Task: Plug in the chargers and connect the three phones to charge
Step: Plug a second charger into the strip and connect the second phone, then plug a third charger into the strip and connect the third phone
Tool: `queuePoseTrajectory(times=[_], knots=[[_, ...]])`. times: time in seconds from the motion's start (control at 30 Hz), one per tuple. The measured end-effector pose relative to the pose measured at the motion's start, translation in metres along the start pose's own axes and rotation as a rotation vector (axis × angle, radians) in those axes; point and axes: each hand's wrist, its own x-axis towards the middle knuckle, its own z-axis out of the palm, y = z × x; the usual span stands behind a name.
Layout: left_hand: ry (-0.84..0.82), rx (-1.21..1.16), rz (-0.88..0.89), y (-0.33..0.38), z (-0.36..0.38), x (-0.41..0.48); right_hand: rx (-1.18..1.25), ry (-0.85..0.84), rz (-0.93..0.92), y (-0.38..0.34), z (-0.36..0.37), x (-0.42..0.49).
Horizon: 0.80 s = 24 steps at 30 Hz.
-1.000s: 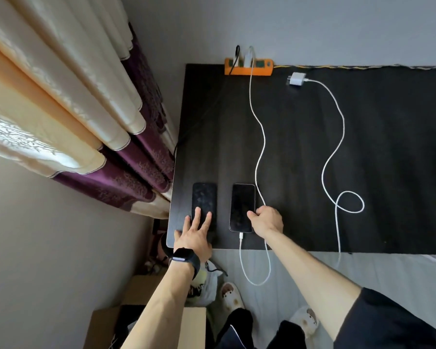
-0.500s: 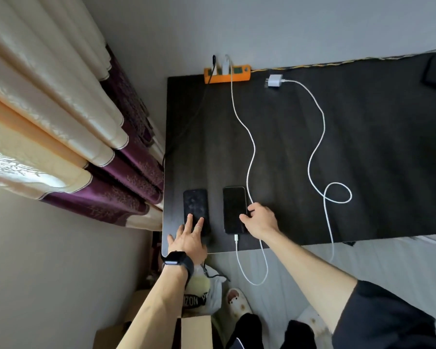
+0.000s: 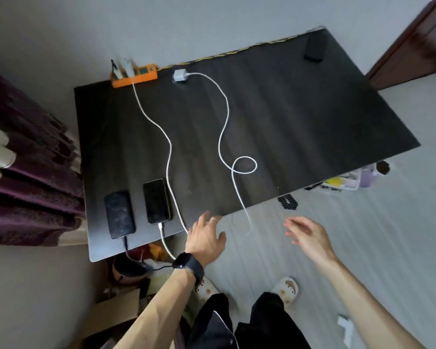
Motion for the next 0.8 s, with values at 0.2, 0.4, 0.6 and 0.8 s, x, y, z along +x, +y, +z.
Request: queuePoseTrajectory(times=[0.2,0.4,0.6,0.8], knots=[[-0.035,0.032,0.156,0.151,0.051,0.015,-0.091,0.102,-0.1,0.027,-0.134,0.015],[-0.047,0.054,0.19,0.252,0.08,0.032,-0.091,0.131,-0.128,0.037,-0.224,0.035],[-0.01,0.061,0.196,0.323,0.07,0.066,-0.158,0.132,-0.186,0.011,-0.282,0.08],[0.069,0.041,0.19,0.365,0.037,0.132,-0.219,0.054,-0.258,-0.051,-0.298,0.155]])
